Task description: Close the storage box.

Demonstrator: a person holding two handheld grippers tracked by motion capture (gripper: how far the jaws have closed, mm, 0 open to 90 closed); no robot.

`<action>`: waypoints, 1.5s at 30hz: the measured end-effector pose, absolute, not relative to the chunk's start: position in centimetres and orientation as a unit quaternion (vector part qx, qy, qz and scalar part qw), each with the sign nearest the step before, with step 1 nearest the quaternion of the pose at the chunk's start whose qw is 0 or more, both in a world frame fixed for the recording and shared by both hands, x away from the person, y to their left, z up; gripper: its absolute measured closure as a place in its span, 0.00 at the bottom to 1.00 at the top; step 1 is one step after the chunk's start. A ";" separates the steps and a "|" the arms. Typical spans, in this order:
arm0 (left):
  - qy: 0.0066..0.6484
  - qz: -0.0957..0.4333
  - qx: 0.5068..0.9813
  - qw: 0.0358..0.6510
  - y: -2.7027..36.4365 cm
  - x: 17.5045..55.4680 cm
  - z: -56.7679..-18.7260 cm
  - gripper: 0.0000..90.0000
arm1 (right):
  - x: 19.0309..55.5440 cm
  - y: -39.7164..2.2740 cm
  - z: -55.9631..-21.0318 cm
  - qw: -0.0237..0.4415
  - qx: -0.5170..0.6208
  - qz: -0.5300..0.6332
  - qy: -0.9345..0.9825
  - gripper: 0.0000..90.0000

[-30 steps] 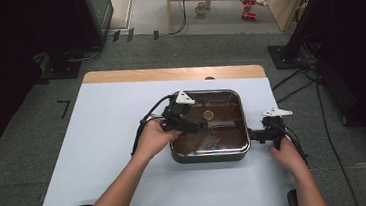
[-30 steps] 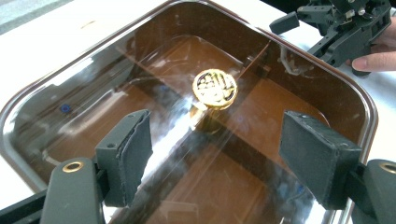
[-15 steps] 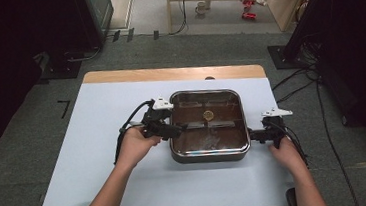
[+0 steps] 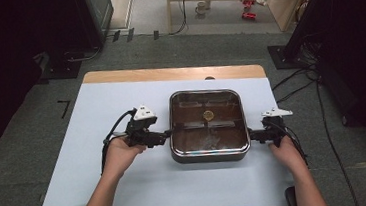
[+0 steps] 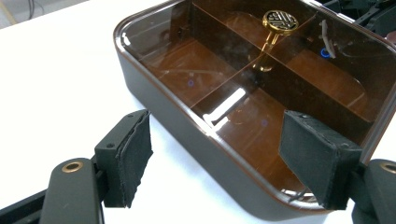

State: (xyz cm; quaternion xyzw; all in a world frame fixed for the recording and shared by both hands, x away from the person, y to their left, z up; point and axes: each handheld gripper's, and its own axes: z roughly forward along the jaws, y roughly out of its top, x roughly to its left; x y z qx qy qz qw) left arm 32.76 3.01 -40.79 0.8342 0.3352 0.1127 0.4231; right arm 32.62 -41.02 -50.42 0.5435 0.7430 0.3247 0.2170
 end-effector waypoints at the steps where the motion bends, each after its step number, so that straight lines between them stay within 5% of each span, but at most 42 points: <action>1: 0.336 0.114 0.833 0.424 3.2 32.7 -41.0 0.28 | 32.6 -41.0 -50.4 0.217 0.543 0.325 0.743 0.10; 13: 0.338 0.146 0.830 0.418 5.5 31.7 -43.6 0.25 | 32.6 -41.0 -50.4 0.217 0.543 0.325 0.743 0.10; 35: 0.384 0.101 0.841 0.368 6.4 32.2 -48.5 0.26 | 32.6 -41.0 -50.4 0.217 0.543 0.325 0.743 0.10; 45: 0.363 0.148 0.853 0.345 5.2 31.5 -49.5 0.19 | 32.6 -41.0 -50.4 0.217 0.543 0.325 0.743 0.10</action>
